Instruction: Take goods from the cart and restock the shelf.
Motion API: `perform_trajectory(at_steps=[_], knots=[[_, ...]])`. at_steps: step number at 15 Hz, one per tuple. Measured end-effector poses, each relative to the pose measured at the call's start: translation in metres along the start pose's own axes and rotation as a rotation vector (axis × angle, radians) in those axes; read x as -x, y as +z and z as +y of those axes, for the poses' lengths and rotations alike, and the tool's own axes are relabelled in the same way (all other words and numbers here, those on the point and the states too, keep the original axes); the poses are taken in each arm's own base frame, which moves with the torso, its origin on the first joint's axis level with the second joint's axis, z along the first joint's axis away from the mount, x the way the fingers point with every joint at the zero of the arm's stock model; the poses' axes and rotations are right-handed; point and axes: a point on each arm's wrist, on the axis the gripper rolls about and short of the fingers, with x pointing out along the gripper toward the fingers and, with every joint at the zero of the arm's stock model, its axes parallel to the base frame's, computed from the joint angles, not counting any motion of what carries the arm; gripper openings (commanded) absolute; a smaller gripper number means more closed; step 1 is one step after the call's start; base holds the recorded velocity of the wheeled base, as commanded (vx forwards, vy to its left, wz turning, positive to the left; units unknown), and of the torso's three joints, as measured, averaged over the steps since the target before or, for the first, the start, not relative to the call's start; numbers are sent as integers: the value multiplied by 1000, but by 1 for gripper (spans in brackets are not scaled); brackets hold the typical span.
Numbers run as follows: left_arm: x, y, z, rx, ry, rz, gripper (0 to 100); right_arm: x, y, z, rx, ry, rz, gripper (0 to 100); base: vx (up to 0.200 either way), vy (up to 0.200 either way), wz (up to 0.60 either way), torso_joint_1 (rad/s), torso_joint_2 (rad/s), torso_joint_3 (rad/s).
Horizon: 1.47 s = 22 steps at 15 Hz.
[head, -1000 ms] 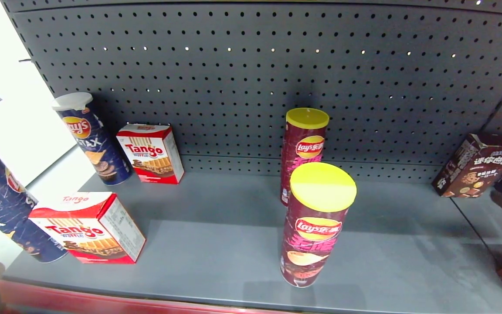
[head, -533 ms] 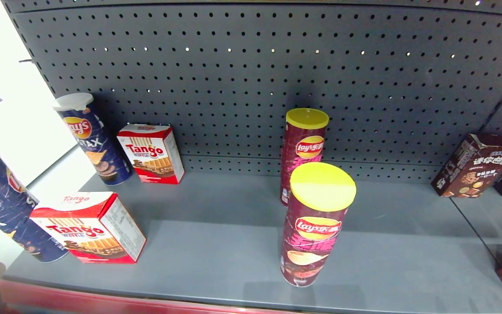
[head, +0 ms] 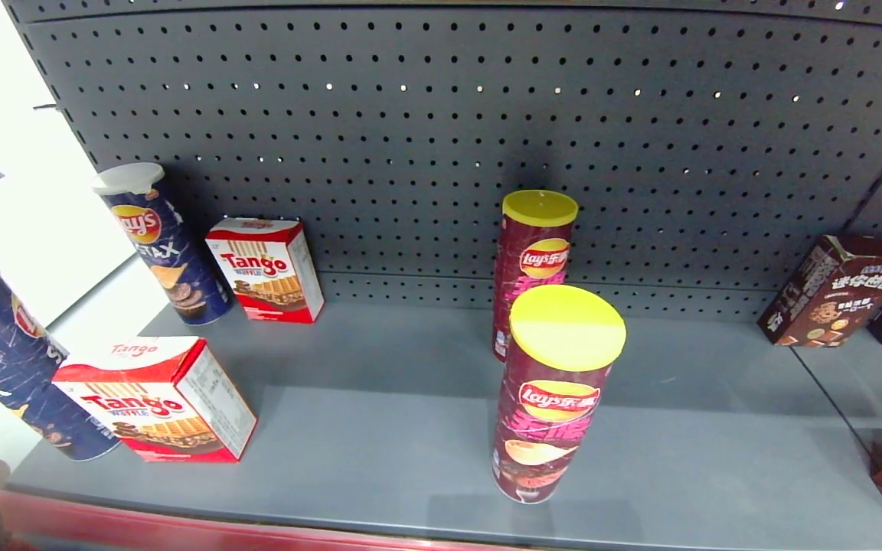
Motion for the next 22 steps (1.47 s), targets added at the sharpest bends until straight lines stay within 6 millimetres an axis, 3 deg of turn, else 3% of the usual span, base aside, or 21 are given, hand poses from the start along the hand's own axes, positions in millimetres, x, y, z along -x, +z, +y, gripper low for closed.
perform_trajectory(at_steps=[3, 10, 12, 16, 22], knots=[[0, 0, 0, 0, 0, 0, 100, 2, -8, -2, -46, -225, 53, 100, 0, 0, 0, 0, 0, 0], [0, 0, 0, 7, 4, 0, 100, 7, -11, 0, -52, -251, -9, 100, 0, 0, 0, 0, 0, 0], [0, 0, 0, 7, 3, 0, 100, 5, -10, -1, -55, -206, 24, 100, 0, 0, 0, 0, 0, 0], [0, 0, 0, 8, 5, 0, 100, 4, -10, -6, -50, 47, 23, 100, 0, 0, 0, 0, 0, 0], [0, 0, 0, 6, 0, 0, 100, 7, -11, -6, -45, 80, -22, 100, 0, 0, 0, 0, 0, 0]])
